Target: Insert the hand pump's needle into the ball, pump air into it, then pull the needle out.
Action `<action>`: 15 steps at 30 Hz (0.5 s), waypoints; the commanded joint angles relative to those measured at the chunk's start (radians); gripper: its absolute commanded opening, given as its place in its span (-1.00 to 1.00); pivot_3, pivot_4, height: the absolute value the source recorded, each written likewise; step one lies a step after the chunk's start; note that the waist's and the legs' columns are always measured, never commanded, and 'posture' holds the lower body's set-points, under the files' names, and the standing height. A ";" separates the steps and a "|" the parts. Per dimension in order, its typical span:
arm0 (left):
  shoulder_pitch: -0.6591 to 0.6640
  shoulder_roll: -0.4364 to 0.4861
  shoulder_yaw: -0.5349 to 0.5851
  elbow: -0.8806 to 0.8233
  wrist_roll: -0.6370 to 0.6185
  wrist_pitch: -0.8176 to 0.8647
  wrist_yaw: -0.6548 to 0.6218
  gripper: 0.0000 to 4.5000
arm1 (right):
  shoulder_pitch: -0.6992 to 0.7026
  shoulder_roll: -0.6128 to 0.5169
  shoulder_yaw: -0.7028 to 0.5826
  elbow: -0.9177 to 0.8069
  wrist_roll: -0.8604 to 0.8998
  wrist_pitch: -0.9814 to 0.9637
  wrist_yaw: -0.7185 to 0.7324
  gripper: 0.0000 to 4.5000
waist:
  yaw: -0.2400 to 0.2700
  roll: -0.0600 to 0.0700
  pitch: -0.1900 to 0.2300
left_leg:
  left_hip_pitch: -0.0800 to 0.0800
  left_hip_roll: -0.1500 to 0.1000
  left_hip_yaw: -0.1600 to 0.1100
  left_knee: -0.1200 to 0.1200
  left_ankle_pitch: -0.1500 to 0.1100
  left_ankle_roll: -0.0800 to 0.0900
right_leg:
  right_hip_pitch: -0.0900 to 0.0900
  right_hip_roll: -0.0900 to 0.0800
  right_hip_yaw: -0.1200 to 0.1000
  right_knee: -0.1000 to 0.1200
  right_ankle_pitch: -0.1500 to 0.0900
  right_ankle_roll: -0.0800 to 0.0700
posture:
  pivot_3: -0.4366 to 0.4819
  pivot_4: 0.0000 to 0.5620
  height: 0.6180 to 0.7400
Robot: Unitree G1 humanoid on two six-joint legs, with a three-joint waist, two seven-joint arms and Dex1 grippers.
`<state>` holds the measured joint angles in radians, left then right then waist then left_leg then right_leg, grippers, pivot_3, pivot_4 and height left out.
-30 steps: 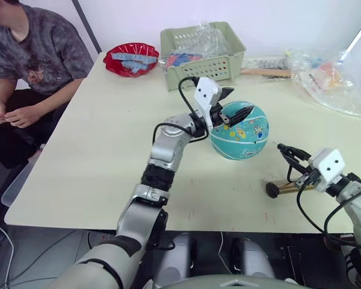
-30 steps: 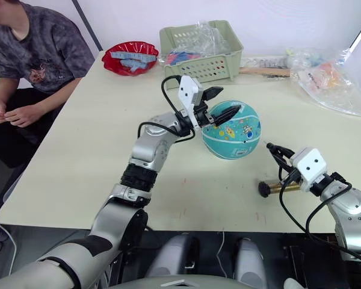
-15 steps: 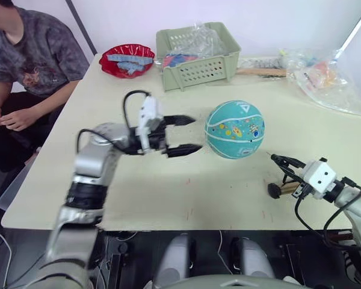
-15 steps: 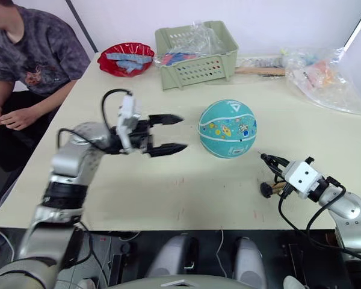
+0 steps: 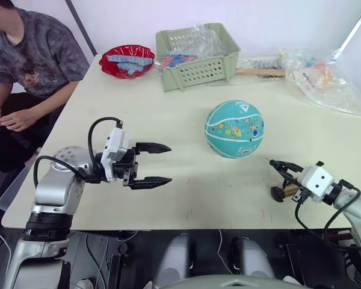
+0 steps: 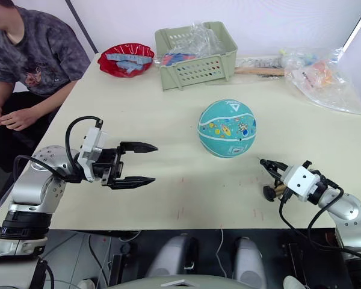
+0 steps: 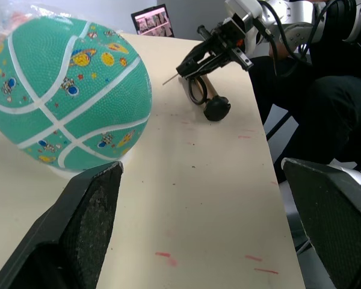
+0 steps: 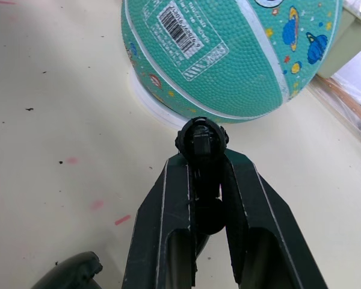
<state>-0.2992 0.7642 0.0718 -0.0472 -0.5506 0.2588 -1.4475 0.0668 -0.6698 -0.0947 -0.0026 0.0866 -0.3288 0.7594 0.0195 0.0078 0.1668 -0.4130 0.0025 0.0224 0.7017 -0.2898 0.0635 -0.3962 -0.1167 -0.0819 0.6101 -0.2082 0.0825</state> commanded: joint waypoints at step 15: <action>0.133 -0.035 0.083 -0.009 0.009 -0.035 0.187 1.00 | 0.261 0.023 -0.273 -0.154 0.425 0.277 0.070 0.95 | -0.005 0.002 0.001 | 0.001 0.001 0.001 0.000 0.000 0.000 | 0.000 0.001 0.002 0.001 0.000 0.000 | -0.05 -0.47 1.00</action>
<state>-0.1747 0.7318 0.1180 -0.0510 -0.5364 0.2347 -1.2880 0.3234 -0.6483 -0.3181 -0.1396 0.4660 -0.0682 0.8253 0.0143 0.0098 0.1679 -0.4117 0.0040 0.0236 0.7017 -0.2899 0.0637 -0.3963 -0.1154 -0.0798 0.6109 -0.2081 0.0819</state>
